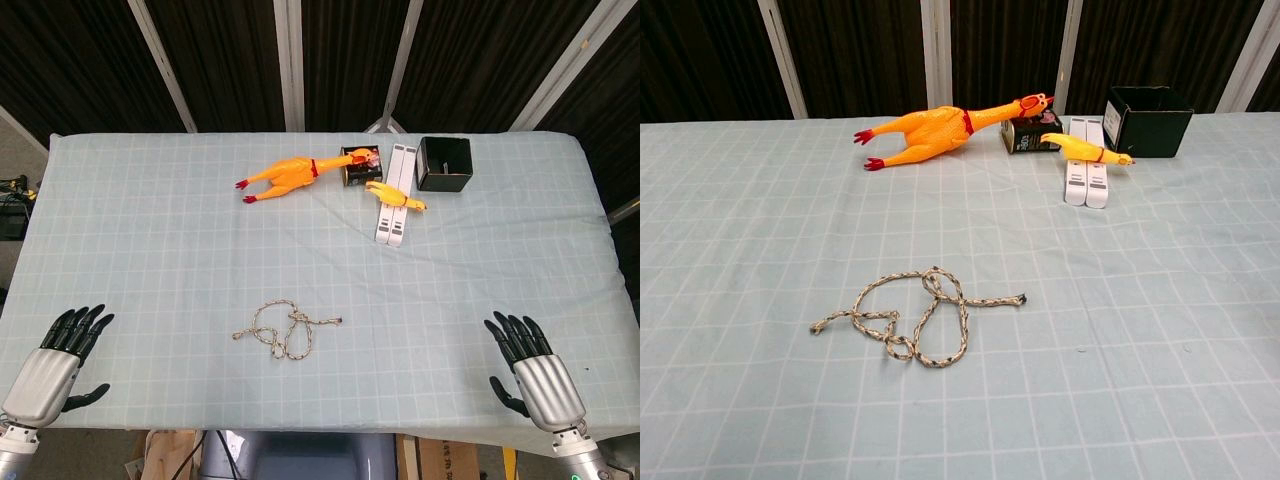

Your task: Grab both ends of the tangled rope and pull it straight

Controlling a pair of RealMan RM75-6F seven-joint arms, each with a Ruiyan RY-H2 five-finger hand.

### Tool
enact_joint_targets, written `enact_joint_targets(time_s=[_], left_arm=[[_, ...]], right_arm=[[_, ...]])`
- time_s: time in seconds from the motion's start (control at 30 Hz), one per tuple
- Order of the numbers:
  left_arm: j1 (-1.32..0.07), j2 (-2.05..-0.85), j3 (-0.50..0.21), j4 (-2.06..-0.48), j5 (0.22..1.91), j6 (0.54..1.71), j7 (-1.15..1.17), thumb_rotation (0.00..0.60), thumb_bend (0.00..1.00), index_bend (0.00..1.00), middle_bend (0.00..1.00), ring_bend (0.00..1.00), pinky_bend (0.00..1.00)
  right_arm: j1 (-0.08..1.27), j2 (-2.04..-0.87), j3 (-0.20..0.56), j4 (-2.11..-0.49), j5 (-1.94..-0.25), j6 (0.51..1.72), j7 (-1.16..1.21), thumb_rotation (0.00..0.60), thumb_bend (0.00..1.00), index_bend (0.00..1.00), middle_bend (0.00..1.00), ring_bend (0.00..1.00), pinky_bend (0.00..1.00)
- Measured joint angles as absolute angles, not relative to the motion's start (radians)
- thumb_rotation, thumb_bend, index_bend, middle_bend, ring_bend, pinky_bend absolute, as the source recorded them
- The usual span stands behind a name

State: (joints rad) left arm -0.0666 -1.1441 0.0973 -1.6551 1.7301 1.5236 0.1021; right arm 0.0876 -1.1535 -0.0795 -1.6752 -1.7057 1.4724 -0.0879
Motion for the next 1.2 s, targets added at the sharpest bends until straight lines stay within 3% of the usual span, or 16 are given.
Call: enact_joint_targets(time_s=[0.47, 0.63, 0.87, 1.2], left_arm=[[-0.061, -1.14, 0.097, -1.661, 1.737, 1.533, 0.095, 0.6, 0.11, 0.08, 0.0, 0.0, 0.0], [-0.062, -1.135, 0.095, -1.664, 1.734, 1.532, 0.089, 0.6, 0.11, 0.08, 0.0, 0.0, 0.0], [-0.063, -1.137, 0.092, -1.67, 1.731, 1.526, 0.092, 0.6, 0.11, 0.08, 0.0, 0.0, 0.0], [-0.066, -1.139, 0.086, -1.668, 1.729, 1.526, 0.088, 0.6, 0.11, 0.08, 0.0, 0.0, 0.0]], right_arm=[[0.091, -1.151, -0.085, -1.722, -1.722, 1.463, -0.074, 0.6, 0.39, 0.0, 0.0, 0.0, 0.0], [0.13, -1.16, -0.052, -1.808, -1.702, 1.415, -0.08, 0.6, 0.39, 0.01, 0.0, 0.0, 0.0], [0.228, -1.212, 0.032, -1.941, -1.569, 1.266, -0.183, 0.6, 0.39, 0.31, 0.11, 0.0, 0.0], [0.378, -1.47, 0.131, -1.935, -1.315, 1.13, -0.439, 0.6, 0.39, 0.41, 0.14, 0.0, 0.0]])
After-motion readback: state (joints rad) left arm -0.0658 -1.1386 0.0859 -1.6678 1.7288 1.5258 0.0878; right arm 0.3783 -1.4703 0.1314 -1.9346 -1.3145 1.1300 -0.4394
